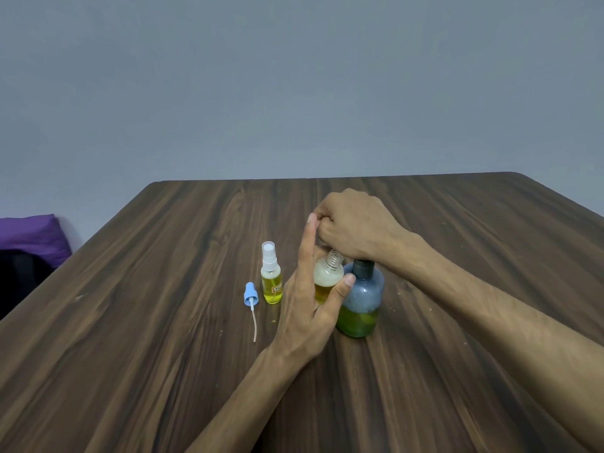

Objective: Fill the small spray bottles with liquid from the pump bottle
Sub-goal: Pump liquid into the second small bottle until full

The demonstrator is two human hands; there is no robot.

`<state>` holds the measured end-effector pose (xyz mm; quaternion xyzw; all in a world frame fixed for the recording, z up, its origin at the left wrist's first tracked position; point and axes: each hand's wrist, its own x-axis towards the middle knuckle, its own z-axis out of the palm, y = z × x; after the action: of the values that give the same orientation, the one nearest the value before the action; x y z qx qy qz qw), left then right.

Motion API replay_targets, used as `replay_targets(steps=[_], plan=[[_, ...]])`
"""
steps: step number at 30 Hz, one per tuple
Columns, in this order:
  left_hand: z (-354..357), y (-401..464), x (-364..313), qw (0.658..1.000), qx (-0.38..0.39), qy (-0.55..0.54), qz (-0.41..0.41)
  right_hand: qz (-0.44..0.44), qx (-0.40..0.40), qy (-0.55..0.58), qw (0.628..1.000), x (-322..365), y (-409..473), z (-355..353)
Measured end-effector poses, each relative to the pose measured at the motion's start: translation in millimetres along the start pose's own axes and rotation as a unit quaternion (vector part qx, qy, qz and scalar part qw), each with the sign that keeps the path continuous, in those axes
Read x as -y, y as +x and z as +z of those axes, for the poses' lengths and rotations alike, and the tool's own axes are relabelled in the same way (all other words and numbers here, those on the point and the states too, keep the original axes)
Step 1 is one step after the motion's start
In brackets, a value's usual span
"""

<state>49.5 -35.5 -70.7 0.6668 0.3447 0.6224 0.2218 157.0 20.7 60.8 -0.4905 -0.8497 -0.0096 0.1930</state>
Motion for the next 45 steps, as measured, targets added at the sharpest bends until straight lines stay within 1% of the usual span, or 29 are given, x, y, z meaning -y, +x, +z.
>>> replay_targets(steps=[2, 5, 9, 14, 18, 22, 26, 28, 30, 34, 36, 39, 42, 45], plan=[[0.3, -0.9, -0.1, 1.0, 0.002, 0.01, 0.005, -0.002, 0.003, 0.009, 1.0, -1.7, 0.2, -1.3], [1.0, -2.7, 4.8, 0.999, -0.002, 0.032, 0.018, -0.023, -0.042, 0.036, 0.998, -2.5, 2.2, -5.9], [-0.9, -1.1, 3.2, 1.0, 0.007, 0.007, 0.006, -0.014, -0.017, 0.01, 1.0, -0.8, 1.1, 0.2], [0.1, -2.4, 2.7, 1.0, 0.0, 0.028, 0.01, -0.026, -0.036, 0.04, 0.998, -3.6, 3.4, -4.4], [0.0, -0.1, -1.8, 1.0, 0.005, 0.003, -0.005, -0.02, -0.006, 0.013, 1.0, -2.9, 3.1, 1.8], [0.4, -1.0, 1.3, 1.0, 0.0, 0.022, 0.002, -0.022, -0.037, 0.044, 0.998, -4.8, 2.8, -3.1], [-0.5, -1.1, 0.6, 1.0, 0.005, 0.002, -0.006, -0.013, -0.003, 0.014, 1.0, -2.0, 1.4, 1.9], [-0.4, -2.8, 3.1, 1.0, 0.007, 0.014, -0.001, -0.022, -0.013, 0.022, 0.999, -2.3, 2.4, -1.4], [-0.2, -4.2, 5.1, 1.0, 0.008, 0.023, 0.004, -0.026, -0.041, 0.036, 0.998, -3.8, 3.8, -4.4], [0.4, -2.9, 2.7, 1.0, 0.014, 0.005, 0.008, -0.013, -0.012, 0.012, 1.0, -1.8, 1.3, 0.4], [-0.3, -2.0, 2.4, 1.0, 0.01, 0.008, 0.007, -0.018, -0.011, 0.023, 1.0, -1.9, 2.4, -0.1], [0.1, -3.7, 3.2, 1.0, 0.007, 0.023, 0.007, -0.033, -0.053, 0.047, 0.997, -4.1, 3.9, -4.7], [0.9, -3.7, 2.2, 1.0, 0.002, 0.013, 0.011, -0.012, -0.018, 0.021, 1.0, 0.8, 0.5, -2.0], [1.3, -1.9, 0.9, 1.0, 0.005, 0.008, 0.018, -0.015, -0.015, 0.003, 1.0, 0.5, 1.4, -0.7]])
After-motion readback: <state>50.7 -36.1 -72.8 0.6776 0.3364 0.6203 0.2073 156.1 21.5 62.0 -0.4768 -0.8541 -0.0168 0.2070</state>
